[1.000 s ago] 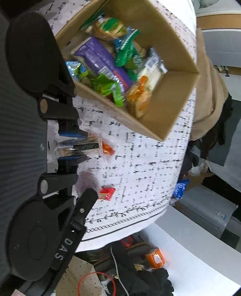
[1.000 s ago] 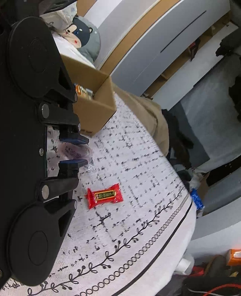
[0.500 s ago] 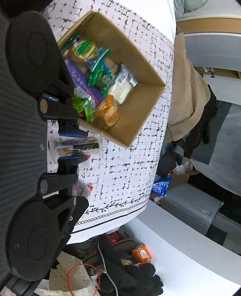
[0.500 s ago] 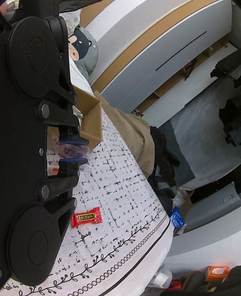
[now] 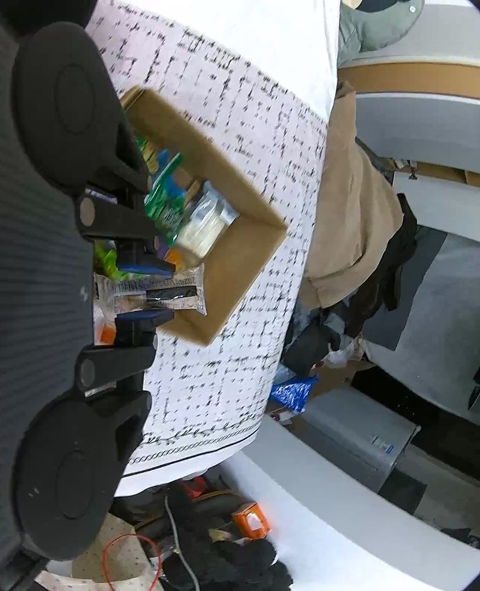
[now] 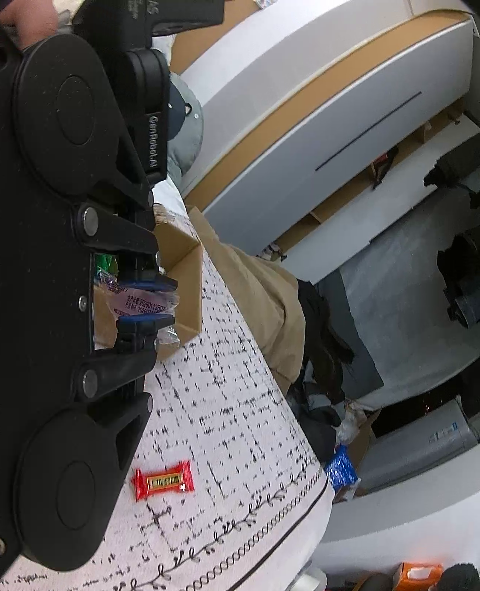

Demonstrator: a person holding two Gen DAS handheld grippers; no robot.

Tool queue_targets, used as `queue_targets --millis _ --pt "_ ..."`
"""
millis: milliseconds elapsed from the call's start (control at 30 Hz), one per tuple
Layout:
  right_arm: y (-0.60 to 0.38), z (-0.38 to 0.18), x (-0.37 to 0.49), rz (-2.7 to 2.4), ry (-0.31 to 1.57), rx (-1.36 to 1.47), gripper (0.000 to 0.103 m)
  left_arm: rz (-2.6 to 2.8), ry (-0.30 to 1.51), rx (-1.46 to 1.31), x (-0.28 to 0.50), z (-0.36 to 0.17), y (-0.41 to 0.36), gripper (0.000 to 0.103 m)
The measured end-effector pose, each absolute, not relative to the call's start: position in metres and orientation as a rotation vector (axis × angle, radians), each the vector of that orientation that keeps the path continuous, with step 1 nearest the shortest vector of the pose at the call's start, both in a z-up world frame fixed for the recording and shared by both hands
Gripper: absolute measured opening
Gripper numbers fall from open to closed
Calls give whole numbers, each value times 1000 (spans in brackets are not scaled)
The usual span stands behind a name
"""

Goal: Organize snacks
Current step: 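Carry the stick pack and purple candy into the box and open both tools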

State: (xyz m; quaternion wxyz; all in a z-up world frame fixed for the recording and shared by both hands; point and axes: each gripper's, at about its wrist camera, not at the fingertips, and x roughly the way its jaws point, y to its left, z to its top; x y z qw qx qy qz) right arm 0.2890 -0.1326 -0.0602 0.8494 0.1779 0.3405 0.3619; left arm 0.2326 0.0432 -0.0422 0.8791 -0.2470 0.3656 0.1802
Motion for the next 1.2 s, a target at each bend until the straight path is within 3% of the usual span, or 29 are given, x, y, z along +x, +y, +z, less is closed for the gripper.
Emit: queue_targets --millis 733,967,1100,1200 --pt "-86 -63 277 899 757 376 12 410 815 -579 232 -59 96 19" --pt "-78 -73 279 905 824 391 25 410 871 -596 235 -65 100 24" --pt "-91 -72 280 837 822 410 30 416 882 -602 234 -66 100 33" --pt "-100 -72 277 776 820 387 42 402 889 -592 235 -65 94 43"
